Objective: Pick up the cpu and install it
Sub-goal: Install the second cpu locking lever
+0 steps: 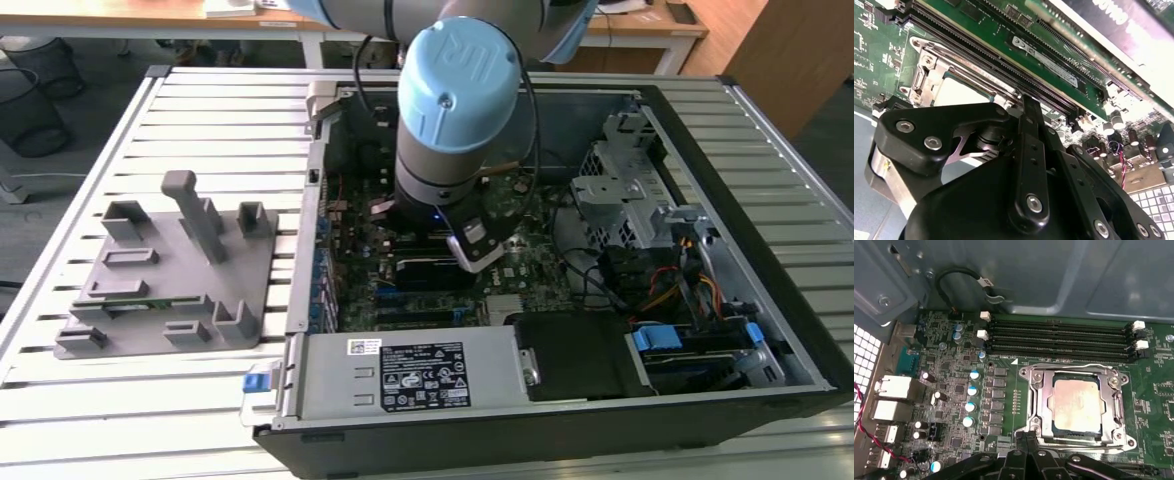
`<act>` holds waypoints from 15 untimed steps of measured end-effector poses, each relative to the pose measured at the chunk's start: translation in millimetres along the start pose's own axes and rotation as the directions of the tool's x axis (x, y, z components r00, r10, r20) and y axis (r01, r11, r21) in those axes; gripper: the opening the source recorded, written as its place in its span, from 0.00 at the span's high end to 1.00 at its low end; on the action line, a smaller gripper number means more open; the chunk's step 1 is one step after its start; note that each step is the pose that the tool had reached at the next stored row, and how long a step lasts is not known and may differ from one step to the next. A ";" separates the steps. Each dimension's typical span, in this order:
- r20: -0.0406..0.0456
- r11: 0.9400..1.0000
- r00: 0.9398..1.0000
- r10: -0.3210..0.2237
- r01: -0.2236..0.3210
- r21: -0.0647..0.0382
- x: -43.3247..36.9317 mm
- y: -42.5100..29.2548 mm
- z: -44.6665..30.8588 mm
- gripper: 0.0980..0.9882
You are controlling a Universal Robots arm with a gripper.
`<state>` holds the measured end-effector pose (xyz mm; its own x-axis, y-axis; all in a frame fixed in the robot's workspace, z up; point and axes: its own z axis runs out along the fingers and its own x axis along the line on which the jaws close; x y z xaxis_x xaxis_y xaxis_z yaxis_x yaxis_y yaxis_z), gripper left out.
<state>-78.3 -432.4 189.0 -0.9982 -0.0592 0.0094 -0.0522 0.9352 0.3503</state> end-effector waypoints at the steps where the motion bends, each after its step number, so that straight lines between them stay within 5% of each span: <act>1: 0.000 1.000 1.000 0.000 0.000 -0.003 0.3 -0.1 0.4 0.99; 10: 0.001 1.000 1.000 -0.001 0.001 -0.023 1.7 -0.8 2.5 0.99; 15: 0.001 1.000 1.000 -0.001 0.001 -0.026 1.8 -0.7 2.9 0.99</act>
<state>-80.1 -432.2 186.0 -0.9982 -0.0600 0.0077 -0.0527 0.9257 0.3747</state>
